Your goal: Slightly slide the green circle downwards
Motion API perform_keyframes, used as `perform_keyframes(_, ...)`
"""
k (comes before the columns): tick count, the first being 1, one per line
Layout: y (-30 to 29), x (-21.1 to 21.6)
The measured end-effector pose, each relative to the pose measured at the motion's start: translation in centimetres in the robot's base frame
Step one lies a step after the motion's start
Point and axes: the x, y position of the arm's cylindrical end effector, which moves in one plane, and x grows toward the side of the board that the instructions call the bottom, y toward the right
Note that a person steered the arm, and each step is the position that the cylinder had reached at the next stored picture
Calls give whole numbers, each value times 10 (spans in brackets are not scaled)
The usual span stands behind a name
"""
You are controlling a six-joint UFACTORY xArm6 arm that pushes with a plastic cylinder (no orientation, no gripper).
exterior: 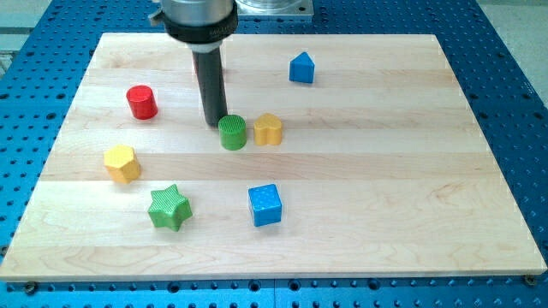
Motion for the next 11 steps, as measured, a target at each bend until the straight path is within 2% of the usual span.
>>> perform_keyframes(1,23,-27)
perform_keyframes(2,57,-27)
perform_keyframes(4,56,-18)
perform_keyframes(5,35,32)
perform_keyframes(6,19,48)
perform_keyframes(7,5,43)
perform_keyframes(8,5,65)
perform_keyframes(9,2,66)
perform_keyframes(10,-38,74)
perform_keyframes(11,-23,103)
